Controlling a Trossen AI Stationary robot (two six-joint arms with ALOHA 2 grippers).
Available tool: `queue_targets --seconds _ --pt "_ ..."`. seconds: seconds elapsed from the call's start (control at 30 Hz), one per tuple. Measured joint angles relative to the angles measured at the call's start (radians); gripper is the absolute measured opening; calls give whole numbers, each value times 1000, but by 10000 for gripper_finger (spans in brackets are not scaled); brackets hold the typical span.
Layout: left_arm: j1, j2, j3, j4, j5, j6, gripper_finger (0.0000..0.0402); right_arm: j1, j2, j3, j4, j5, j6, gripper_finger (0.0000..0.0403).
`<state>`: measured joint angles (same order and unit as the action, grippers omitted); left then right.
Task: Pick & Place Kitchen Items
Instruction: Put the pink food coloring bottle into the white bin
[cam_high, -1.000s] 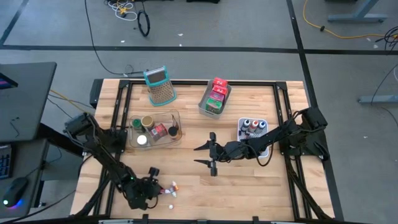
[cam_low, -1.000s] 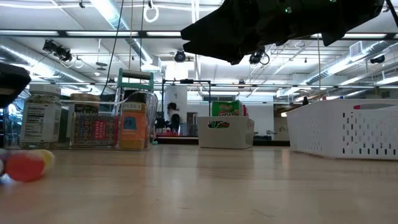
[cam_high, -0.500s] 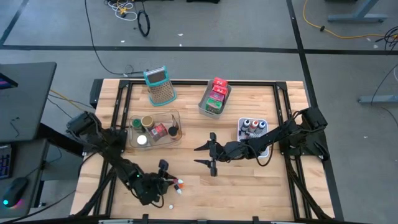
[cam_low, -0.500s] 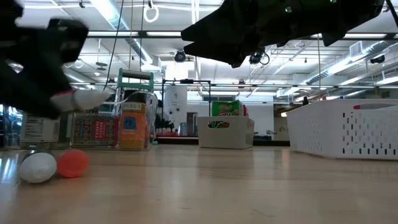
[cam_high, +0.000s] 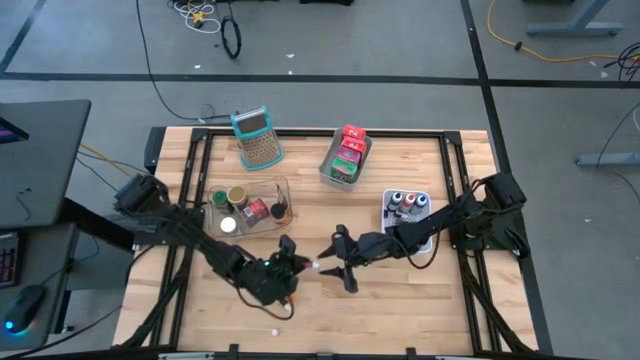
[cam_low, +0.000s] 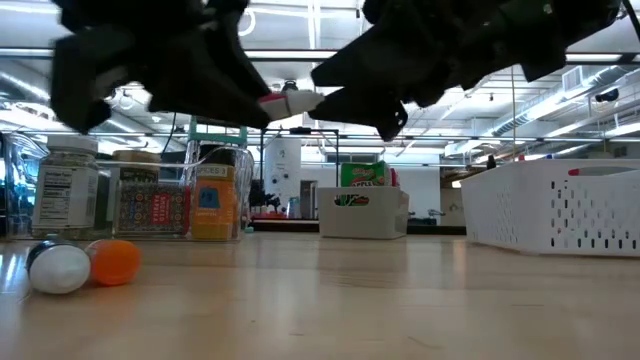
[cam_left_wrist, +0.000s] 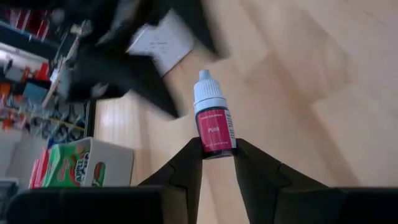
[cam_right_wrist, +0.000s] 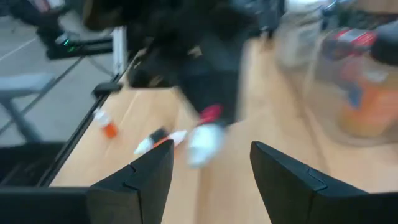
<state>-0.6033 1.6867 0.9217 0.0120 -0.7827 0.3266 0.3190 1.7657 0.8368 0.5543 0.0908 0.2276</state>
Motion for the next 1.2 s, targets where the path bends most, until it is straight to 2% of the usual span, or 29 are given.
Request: queue_targets --seconds 0.07,0.23,0.4,0.77,1.03,1.2 --pt "23 0 7 1 16 -2 95 16 0 0 -21 19 -3 224" --pt "60 0 8 2 42 0 88 51 0 0 -23 146 -70 224" --pt "75 0 8 7 68 -5 91 65 0 0 -26 255 -106 202" --pt "79 -1 9 129 63 -7 97 61 0 0 -39 271 -110 121" --pt "80 -1 9 135 64 -9 98 60 1 0 -24 264 -135 91" --pt "86 -1 9 132 71 -13 98 65 1 0 -19 258 -132 100"
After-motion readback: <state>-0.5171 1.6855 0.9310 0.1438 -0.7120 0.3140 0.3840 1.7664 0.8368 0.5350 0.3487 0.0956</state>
